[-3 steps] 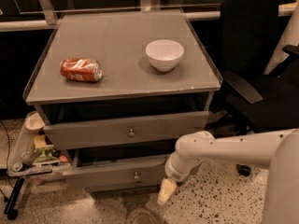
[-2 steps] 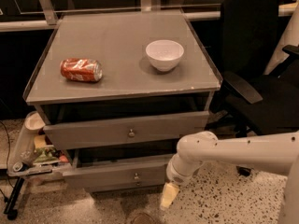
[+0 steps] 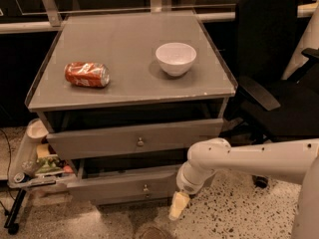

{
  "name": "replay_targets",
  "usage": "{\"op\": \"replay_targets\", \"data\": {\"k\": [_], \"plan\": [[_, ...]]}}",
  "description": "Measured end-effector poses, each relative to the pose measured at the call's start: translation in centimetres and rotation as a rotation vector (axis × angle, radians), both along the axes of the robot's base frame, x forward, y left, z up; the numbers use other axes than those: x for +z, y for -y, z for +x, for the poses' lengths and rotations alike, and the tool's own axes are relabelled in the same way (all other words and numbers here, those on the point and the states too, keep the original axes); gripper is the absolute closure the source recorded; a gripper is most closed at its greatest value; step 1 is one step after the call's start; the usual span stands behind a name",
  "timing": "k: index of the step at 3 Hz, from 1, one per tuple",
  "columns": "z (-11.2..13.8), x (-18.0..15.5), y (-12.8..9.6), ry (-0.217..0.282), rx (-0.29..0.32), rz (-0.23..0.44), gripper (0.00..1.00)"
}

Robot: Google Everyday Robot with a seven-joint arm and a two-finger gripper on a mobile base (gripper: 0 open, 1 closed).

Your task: Open middle drawer

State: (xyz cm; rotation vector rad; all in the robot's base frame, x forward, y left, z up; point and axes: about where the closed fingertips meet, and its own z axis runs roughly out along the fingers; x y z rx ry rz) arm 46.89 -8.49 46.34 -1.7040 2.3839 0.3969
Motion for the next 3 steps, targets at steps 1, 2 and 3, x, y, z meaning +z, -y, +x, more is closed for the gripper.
{"op": "replay_targets", "data": {"k": [1,2,3], "plan": [[1.6,-1.0,-0.6,0.005,0.002,-0.002,0.0],[2.6,-2.6,-1.3,-0.004,0.009,-0.002,0.0],[4.1,-2.9,-1.4,0.019,0.02,-0.008,0.0]]}}
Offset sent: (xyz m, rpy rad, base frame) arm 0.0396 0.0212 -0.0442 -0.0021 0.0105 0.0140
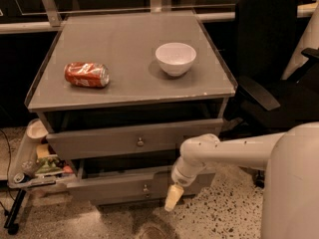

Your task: Open middle drawer

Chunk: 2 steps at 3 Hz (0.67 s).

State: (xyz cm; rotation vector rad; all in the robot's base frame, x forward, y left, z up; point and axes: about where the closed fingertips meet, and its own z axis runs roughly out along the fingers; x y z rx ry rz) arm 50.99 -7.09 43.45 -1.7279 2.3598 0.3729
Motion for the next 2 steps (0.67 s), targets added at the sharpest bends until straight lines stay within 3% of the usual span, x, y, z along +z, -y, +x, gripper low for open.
{"op": "replay_targets", "data": {"k": [2], "plan": [[0.87,-0.07,-0.08,0.017,0.013,-0.001,0.0]]}}
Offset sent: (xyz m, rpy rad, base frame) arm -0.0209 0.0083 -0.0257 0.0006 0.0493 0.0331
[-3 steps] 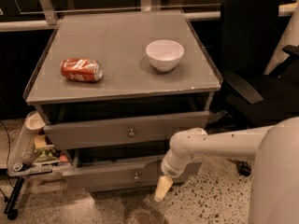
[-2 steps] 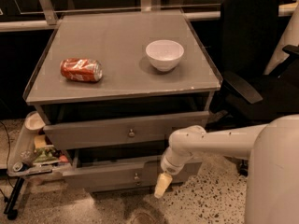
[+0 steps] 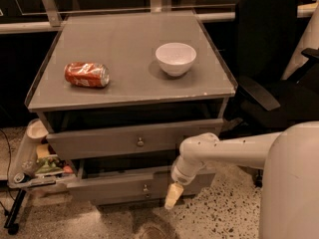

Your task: Open middle drawer

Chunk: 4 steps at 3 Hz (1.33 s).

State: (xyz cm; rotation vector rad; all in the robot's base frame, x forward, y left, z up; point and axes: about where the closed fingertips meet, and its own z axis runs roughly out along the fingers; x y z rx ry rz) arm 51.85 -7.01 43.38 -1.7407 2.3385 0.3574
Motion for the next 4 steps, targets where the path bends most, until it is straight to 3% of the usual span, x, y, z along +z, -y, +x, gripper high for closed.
{"op": "replay_targets", "data": {"k": [1,4], "plan": [[-2.6,-2.0,-0.2,-0.047,0.021,-0.006,0.0],[-4.0,-2.1,-0.4,-0.079,0.042,-0.008,0.0]]}}
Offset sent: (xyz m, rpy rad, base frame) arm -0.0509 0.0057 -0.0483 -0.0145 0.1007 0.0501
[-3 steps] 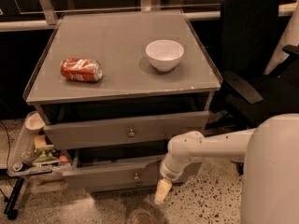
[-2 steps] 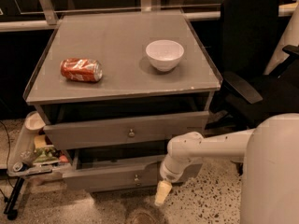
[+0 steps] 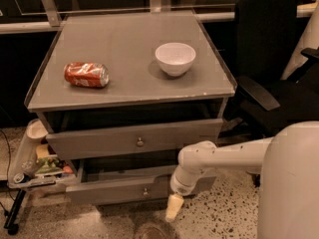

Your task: Open middle drawer

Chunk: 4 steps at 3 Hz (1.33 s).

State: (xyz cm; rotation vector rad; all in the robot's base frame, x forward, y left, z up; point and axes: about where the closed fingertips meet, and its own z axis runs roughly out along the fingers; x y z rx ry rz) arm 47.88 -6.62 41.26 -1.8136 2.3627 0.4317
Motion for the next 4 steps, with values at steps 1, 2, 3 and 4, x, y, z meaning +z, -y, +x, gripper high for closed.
{"op": "replay_targets", "data": {"k": [1,2,3,4], "plan": [[0.0,0.3,0.0,0.0,0.0,0.0,0.0],[-2.5,0.1,0.3,-0.046,0.049,0.003,0.0],[-2.5,0.7,0.3,-0.047,0.049,0.003,0.0],[-5.8,1.1,0.8,-0.115,0.118,0.008,0.0]]}}
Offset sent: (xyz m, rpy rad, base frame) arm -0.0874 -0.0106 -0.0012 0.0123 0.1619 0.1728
